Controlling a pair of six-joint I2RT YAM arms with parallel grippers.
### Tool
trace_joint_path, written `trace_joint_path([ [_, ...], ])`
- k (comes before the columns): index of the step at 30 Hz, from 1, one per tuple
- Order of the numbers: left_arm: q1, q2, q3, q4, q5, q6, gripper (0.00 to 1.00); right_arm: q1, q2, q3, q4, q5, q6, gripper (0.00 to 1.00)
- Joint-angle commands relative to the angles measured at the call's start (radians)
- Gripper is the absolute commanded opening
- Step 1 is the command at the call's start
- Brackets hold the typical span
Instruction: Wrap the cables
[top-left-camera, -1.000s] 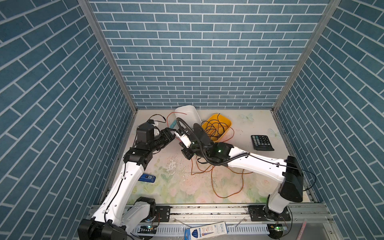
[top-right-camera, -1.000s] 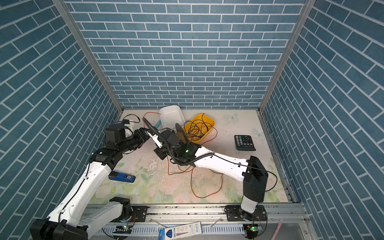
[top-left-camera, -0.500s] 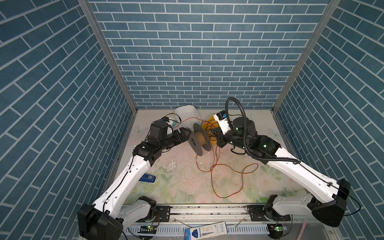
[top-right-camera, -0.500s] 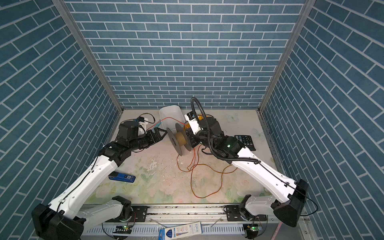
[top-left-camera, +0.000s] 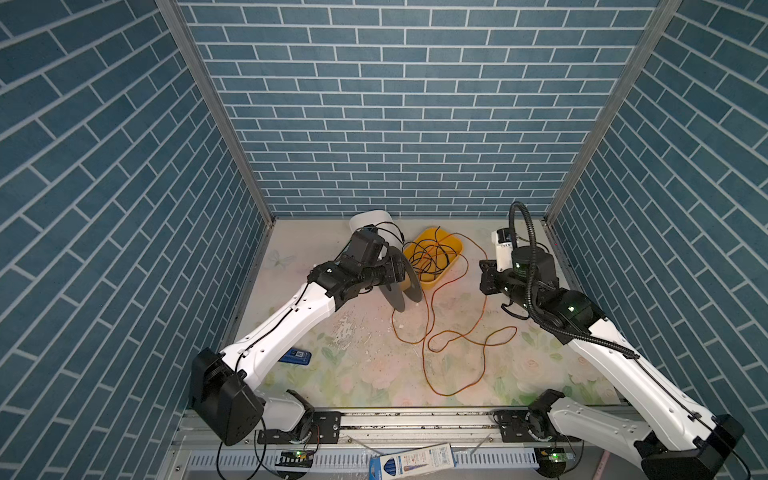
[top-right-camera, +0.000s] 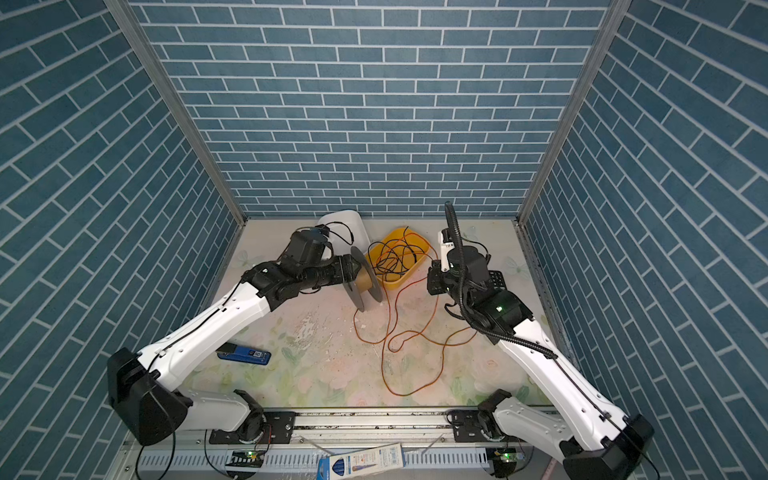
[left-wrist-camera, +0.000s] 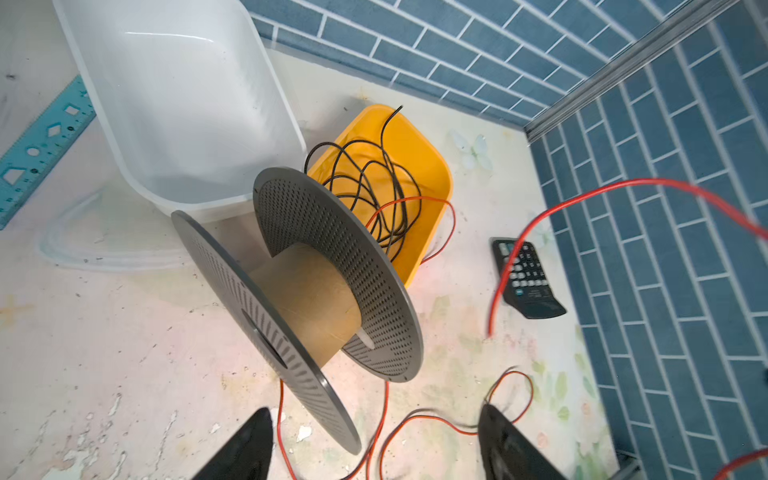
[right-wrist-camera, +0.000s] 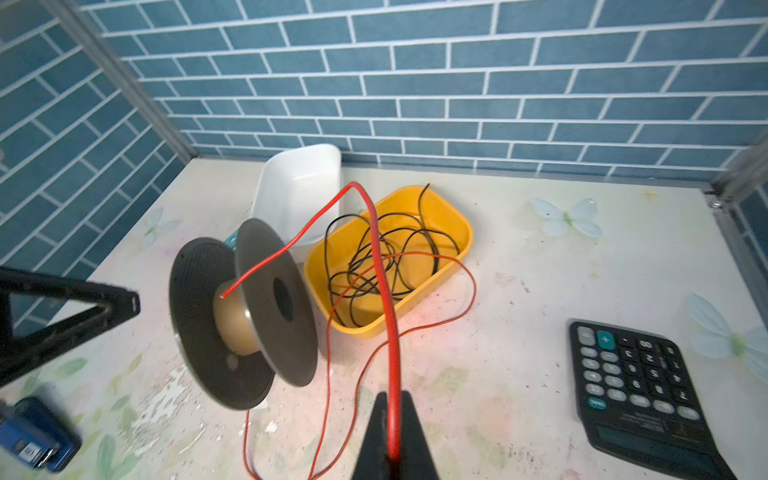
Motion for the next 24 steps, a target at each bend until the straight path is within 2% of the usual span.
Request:
trace_joint_path([
  [1, -0.023, 0.038, 0.039, -0.082, -0.115, 0.048, 0.76, -0.024, -0.054, -0.051, -0.029, 0.072, 0.049, 0.00],
  [6, -0.052, 0.108, 0.099, -0.147, -0.194, 0.085, 0.69, -0.041, -0.080, -0.076, -0.035, 0.124, 0.029, 0.00],
  [11, -0.061, 0.153, 0.114, -0.175, -0.225, 0.098, 0.57, -0.044, -0.069, -0.102, -0.024, 0.134, 0.012, 0.00],
  [24, -0.069, 0.198, 0.108, -0.169, -0.295, 0.172, 0.47, -0.048, -0.073, -0.137, 0.042, 0.064, -0.018, 0.00],
])
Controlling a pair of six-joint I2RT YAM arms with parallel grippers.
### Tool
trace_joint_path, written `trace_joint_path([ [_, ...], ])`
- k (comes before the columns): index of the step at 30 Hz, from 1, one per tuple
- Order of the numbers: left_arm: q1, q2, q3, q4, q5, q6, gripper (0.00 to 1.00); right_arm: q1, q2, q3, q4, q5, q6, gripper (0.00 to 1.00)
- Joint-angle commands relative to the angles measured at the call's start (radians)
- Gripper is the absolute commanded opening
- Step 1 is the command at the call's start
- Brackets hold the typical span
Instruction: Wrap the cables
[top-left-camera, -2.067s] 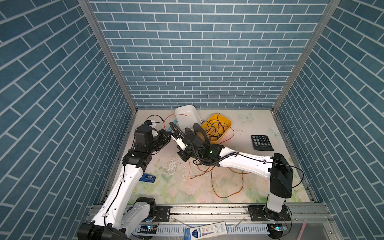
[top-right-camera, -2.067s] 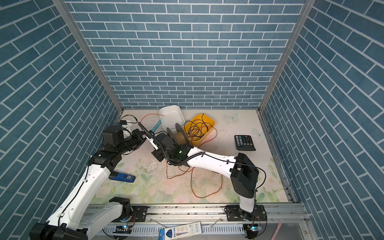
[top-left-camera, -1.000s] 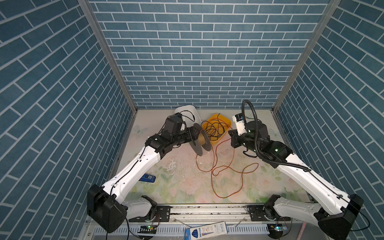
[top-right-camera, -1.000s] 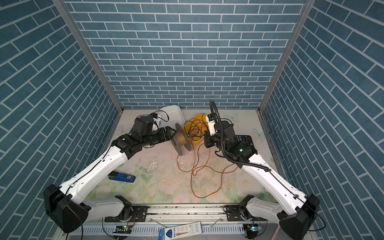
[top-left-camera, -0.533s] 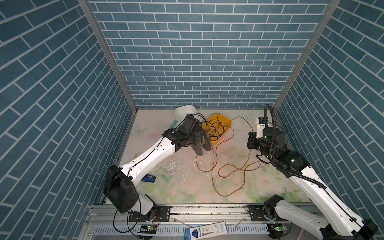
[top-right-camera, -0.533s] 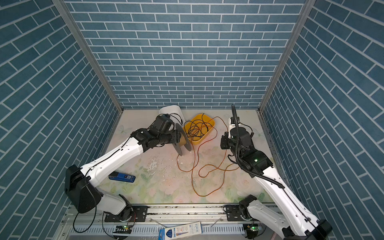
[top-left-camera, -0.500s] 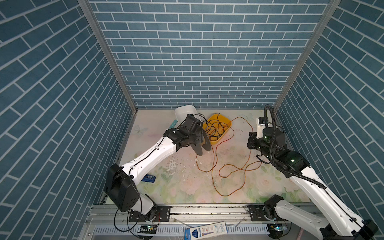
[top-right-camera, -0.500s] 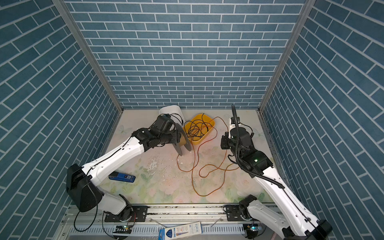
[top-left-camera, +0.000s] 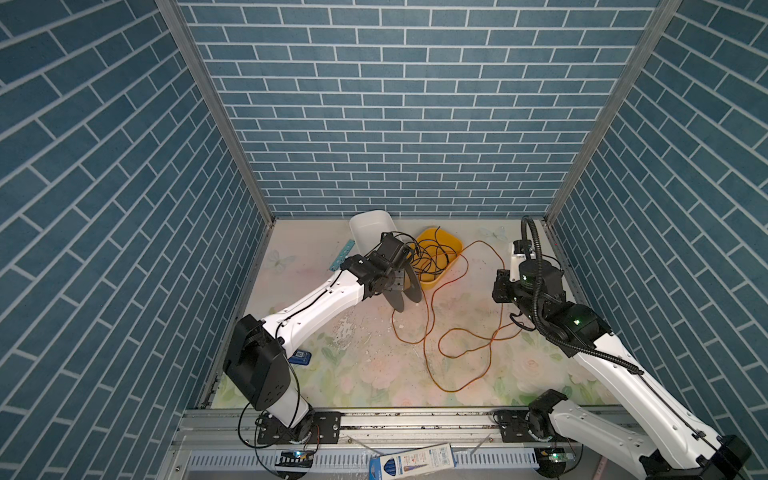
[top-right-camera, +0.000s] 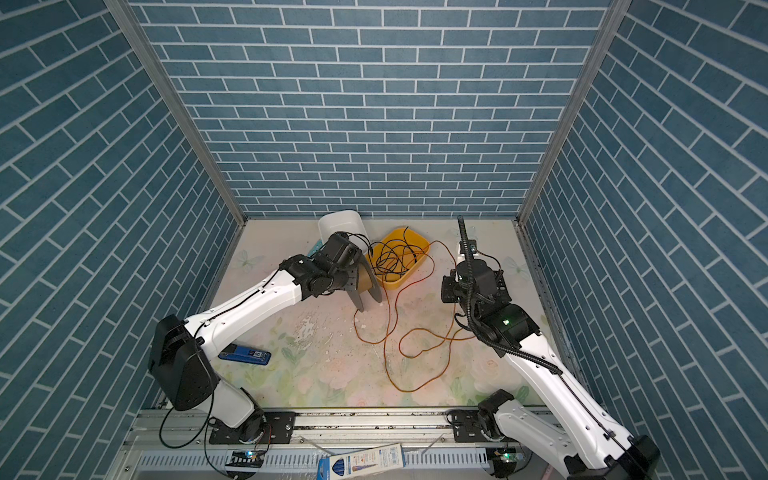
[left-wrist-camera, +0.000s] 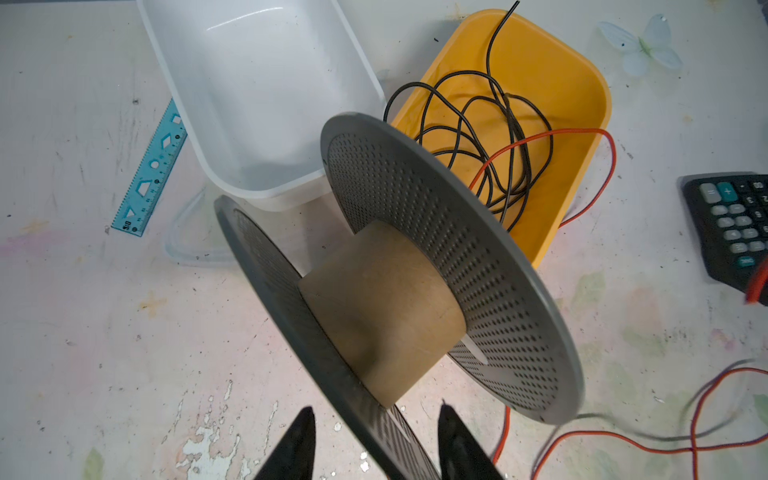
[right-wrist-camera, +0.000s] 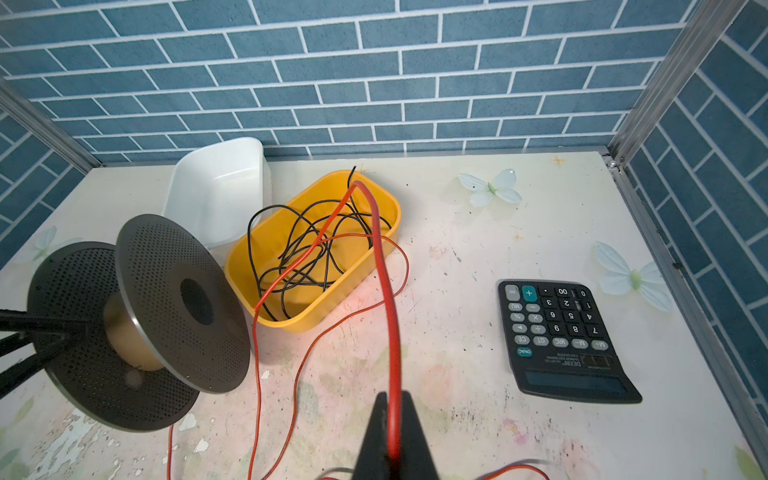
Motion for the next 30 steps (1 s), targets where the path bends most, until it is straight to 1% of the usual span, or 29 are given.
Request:
trace_joint_path([
  [1, -0.004, 0.009, 0.016, -0.027, -0.043, 0.056, 0.46, -0.003, 0.000, -0.024, 0.037, -0.031, -0.026, 0.00],
  [5, 0.012, 0.034, 0.040, -0.061, -0.022, 0.115, 0.42, -0.004, 0.001, -0.042, 0.064, -0.049, -0.045, 0.00],
  [10, 0.041, 0.045, 0.045, -0.079, -0.007, 0.142, 0.42, -0.003, 0.004, -0.045, 0.075, -0.070, -0.050, 0.00],
  [16, 0.095, 0.045, 0.058, -0.101, 0.025, 0.177, 0.42, -0.003, 0.015, -0.050, 0.096, -0.106, -0.087, 0.00],
  [19, 0.101, 0.037, 0.061, -0.102, 0.020, 0.202, 0.42, -0.003, 0.016, -0.052, 0.110, -0.119, -0.101, 0.00],
  [22, 0.106, 0.033, 0.059, -0.103, 0.028, 0.205, 0.43, -0.003, 0.020, -0.057, 0.131, -0.141, -0.111, 0.00],
  [24, 0.112, 0.027, 0.057, -0.110, 0.042, 0.201, 0.45, -0.003, 0.028, -0.054, 0.139, -0.148, -0.113, 0.00],
  [28, 0.116, -0.003, 0.026, -0.102, 0.007, 0.209, 0.46, -0.004, 0.044, -0.053, 0.167, -0.180, -0.135, 0.00],
  [30, 0.136, -0.019, 0.011, -0.102, 0.017, 0.209, 0.46, -0.003, 0.044, -0.052, 0.177, -0.189, -0.139, 0.00],
])
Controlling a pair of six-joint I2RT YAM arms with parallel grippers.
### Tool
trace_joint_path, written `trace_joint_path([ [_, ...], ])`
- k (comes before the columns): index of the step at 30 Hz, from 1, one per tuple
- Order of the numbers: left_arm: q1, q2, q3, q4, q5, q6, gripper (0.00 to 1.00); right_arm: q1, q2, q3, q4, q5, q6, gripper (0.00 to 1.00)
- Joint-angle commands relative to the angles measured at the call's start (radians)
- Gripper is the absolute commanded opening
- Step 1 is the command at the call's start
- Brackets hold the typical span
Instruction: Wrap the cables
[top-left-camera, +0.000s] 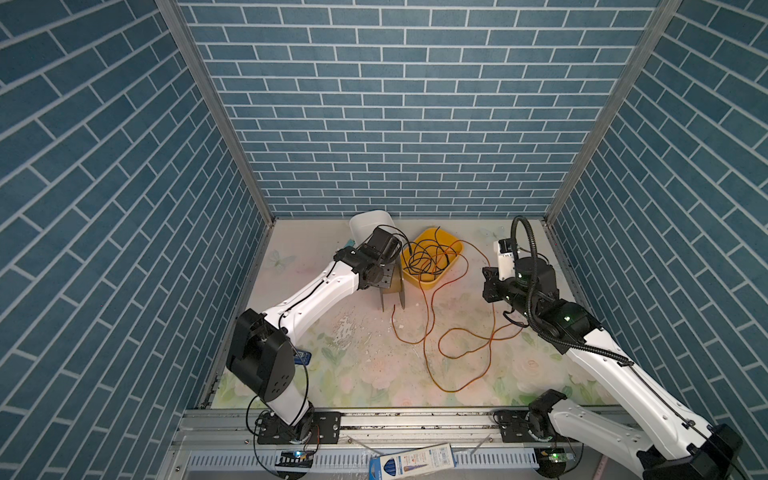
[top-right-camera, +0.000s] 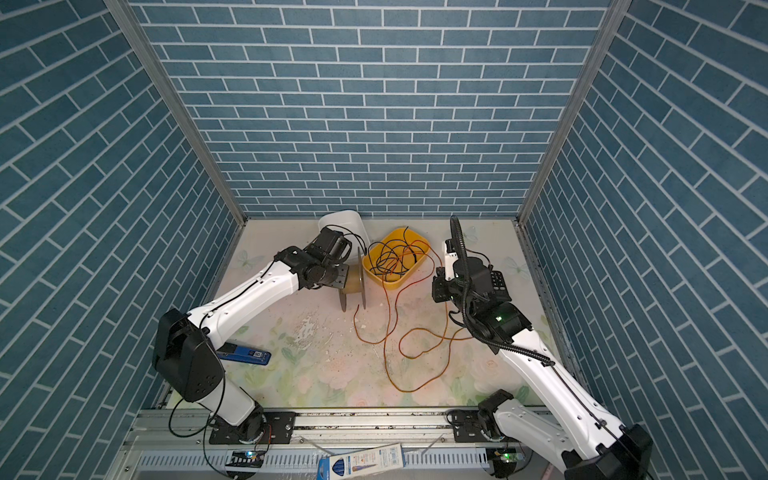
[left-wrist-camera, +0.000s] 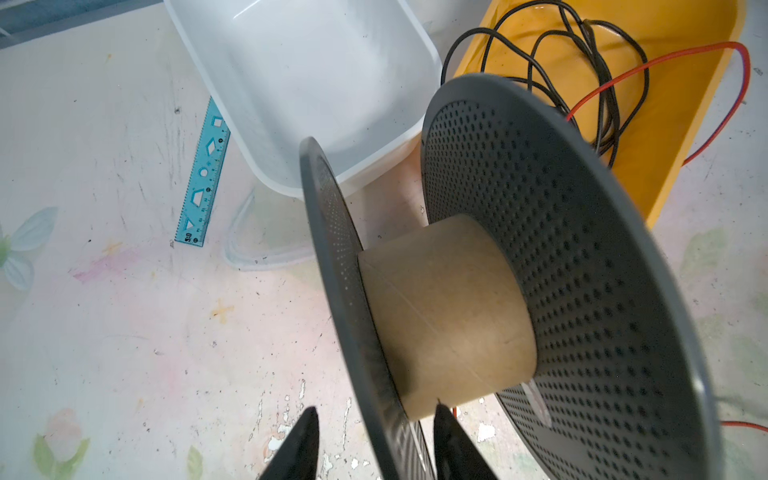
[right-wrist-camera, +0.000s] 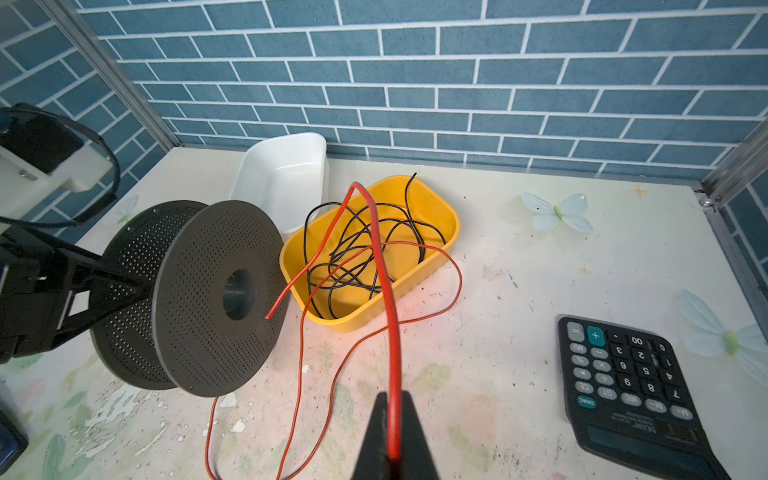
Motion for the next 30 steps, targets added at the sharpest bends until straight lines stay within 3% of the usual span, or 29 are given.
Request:
trace_joint_path([
  [1, 0.034, -0.053, -0.024, -0.019, -0.009, 0.016, 0.46, -0.002, 0.002, -0.018, 0.050, -0.035, -0.042, 0.00],
  [17, 0.062, -0.095, -0.071, -0.002, 0.007, 0.041, 0.46, -0.001, 0.005, -0.019, 0.079, -0.211, -0.051, 0.00],
  [22, 0.065, -0.098, -0.101, 0.000, 0.007, 0.042, 0.45, 0.000, 0.007, -0.012, 0.088, -0.218, -0.057, 0.00],
  [30, 0.105, -0.119, -0.111, -0.003, 0.051, 0.034, 0.45, 0.003, 0.038, 0.007, 0.116, -0.349, -0.070, 0.00],
])
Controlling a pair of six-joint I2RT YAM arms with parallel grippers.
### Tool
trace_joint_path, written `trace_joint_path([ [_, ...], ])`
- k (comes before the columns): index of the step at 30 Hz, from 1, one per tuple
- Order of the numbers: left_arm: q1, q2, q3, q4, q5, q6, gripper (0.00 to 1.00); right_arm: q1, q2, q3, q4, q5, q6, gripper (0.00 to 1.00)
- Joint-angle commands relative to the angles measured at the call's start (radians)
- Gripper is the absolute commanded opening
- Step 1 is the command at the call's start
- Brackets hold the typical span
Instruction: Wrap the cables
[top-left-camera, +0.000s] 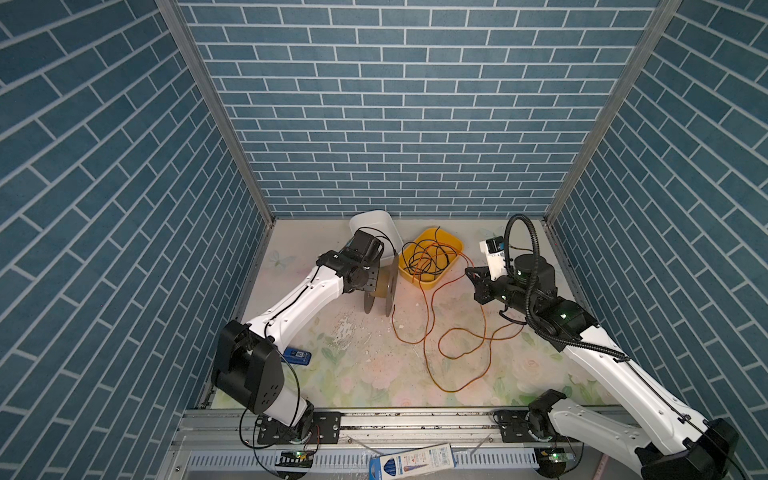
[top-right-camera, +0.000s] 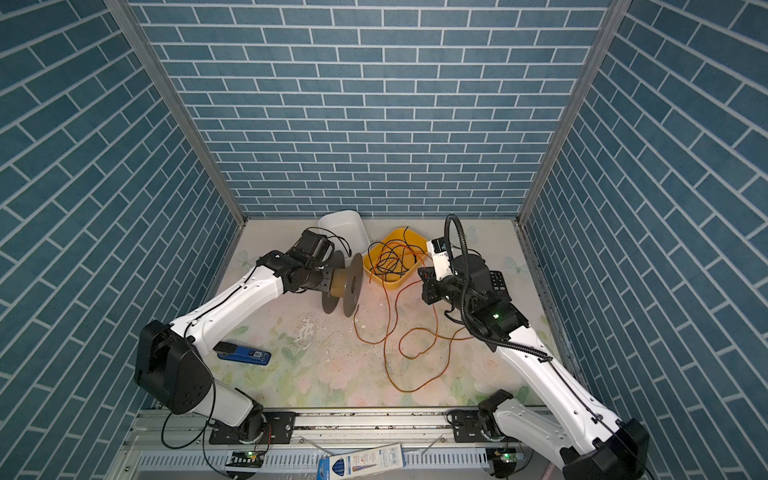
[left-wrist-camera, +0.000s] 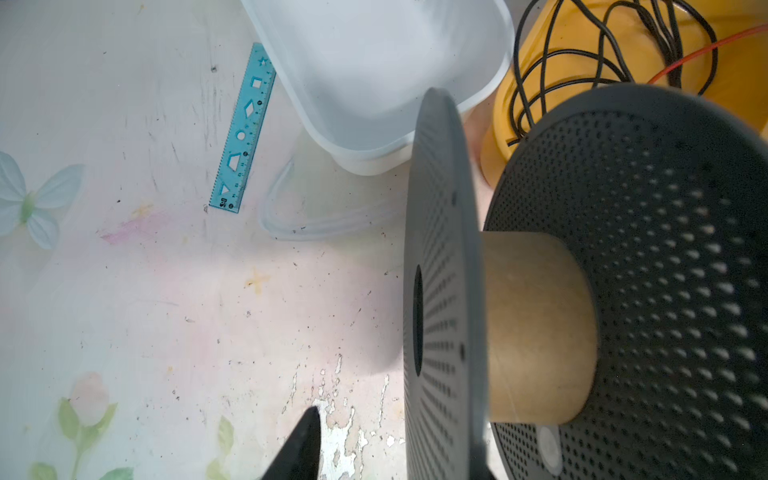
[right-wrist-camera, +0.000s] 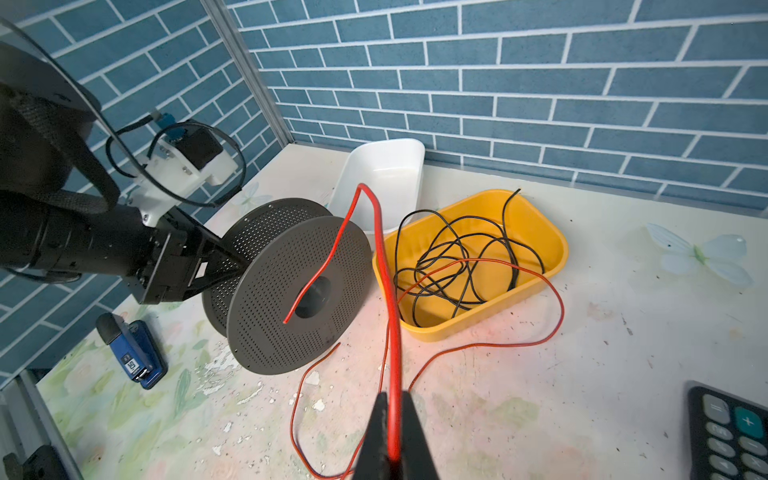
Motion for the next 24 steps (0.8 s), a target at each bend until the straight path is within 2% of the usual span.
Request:
trace_joint_path([
  [1, 0.008, -0.036, -0.005, -0.006, 0.014, 0.006, 0.45, 0.004, 0.017, 0.009, 0.035, -0.070, -0.045, 0.00],
  [13, 0.008, -0.085, -0.035, -0.006, 0.094, -0.029, 0.49, 0.083, 0.050, 0.047, 0.069, -0.190, -0.055, 0.00],
  [17, 0.016, -0.113, -0.031, -0.032, 0.106, -0.030, 0.56, 0.155, 0.085, 0.065, 0.093, -0.173, -0.058, 0.00],
  [24, 0.096, -0.200, -0.025, -0.120, 0.144, -0.022, 0.69, 0.240, 0.186, 0.094, 0.140, -0.144, -0.049, 0.00],
])
